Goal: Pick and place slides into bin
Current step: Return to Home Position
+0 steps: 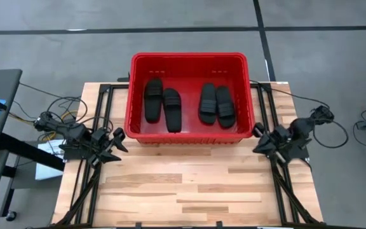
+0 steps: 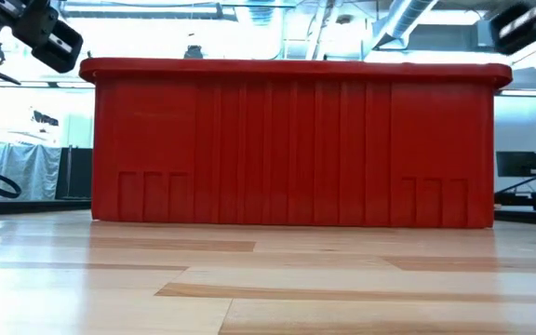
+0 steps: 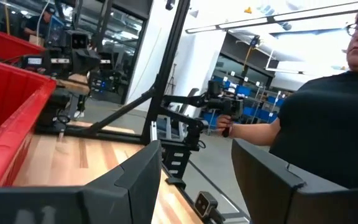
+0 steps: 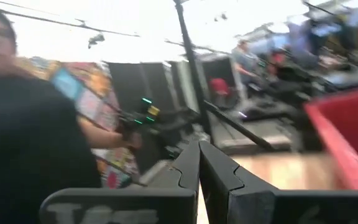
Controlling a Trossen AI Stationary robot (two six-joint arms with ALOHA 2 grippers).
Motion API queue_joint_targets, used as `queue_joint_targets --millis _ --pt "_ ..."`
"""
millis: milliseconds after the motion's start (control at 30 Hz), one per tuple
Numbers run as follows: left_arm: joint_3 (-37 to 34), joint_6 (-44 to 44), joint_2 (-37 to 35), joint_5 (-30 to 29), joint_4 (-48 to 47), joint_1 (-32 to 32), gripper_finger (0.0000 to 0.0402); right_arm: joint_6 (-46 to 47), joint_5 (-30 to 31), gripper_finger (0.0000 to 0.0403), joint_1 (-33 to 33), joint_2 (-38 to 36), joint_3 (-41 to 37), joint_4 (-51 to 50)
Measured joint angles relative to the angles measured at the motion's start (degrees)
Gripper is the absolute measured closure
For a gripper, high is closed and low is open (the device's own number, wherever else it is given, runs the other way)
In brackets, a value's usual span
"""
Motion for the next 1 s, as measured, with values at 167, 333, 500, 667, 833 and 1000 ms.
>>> queue_joint_targets --millis 167,333,500,667,833,1000 --pt "0.00 0.06 0.00 1.06 0.18 0.00 0.0214 -1.22 -3.34 0.0403 3.75 -0.04 1.29 0.50" --pt "0.00 0.55 0.00 1.53 -0.27 0.00 0.0214 -1.16 -3.35 0.0403 8.11 -0.09 0.88 -0.94" --pt "0.00 0.52 0.00 2.31 -1.25 0.00 0.0214 3.10 -2.84 0.0403 12.56 -0.09 -1.86 -0.71" --pt "0.00 1.12 0.00 3.08 -1.30 0.00 0.0214 1.99 3.17 0.0403 15.41 -0.11 -5.33 2.67" --pt "0.00 3.67 0.00 3.08 -1.31 0.00 0.0214 1.81 9.77 0.0403 16.90 -0.09 -9.89 5.70" --pt "0.00 5.63 0.00 4.86 -1.68 0.00 0.0214 2.47 13.20 0.0403 17.42 0.02 -10.12 4.81"
